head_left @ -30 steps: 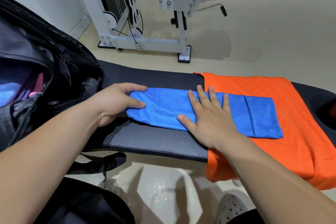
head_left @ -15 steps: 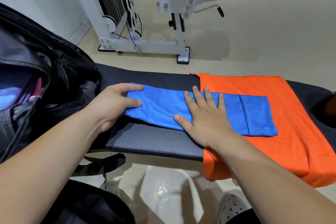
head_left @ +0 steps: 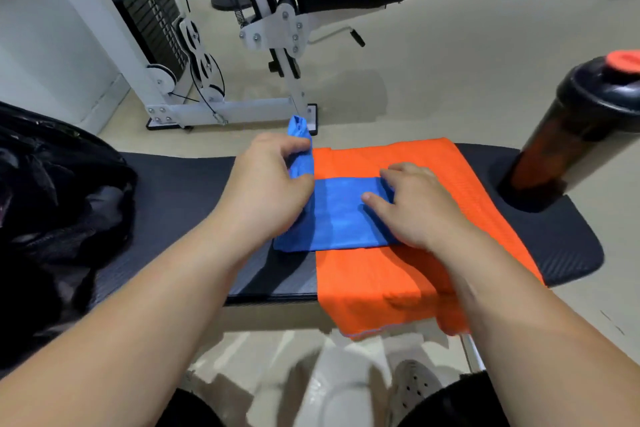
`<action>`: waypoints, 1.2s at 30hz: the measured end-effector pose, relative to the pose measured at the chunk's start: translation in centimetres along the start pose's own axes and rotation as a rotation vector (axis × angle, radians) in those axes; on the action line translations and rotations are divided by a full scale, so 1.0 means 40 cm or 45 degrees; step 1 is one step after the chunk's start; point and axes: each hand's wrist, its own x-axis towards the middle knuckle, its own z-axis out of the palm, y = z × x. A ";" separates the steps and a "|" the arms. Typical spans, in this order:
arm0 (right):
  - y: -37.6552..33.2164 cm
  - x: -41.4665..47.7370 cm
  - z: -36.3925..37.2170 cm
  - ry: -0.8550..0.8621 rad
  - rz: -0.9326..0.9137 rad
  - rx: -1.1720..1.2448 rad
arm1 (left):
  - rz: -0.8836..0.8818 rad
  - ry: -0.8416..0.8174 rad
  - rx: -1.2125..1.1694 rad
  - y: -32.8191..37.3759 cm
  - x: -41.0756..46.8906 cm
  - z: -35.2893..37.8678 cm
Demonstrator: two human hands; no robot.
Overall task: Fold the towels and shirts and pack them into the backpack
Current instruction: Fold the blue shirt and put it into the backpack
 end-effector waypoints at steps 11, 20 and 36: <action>0.149 0.000 -0.066 0.060 0.186 0.791 | 0.287 -0.427 0.221 0.139 -0.029 0.302; 0.152 0.009 -0.067 -0.079 0.080 0.650 | 0.272 -0.063 -0.030 0.087 -0.009 0.261; 0.085 -0.010 -0.044 0.238 0.012 -0.096 | 0.319 -0.428 0.401 -0.007 -0.019 0.325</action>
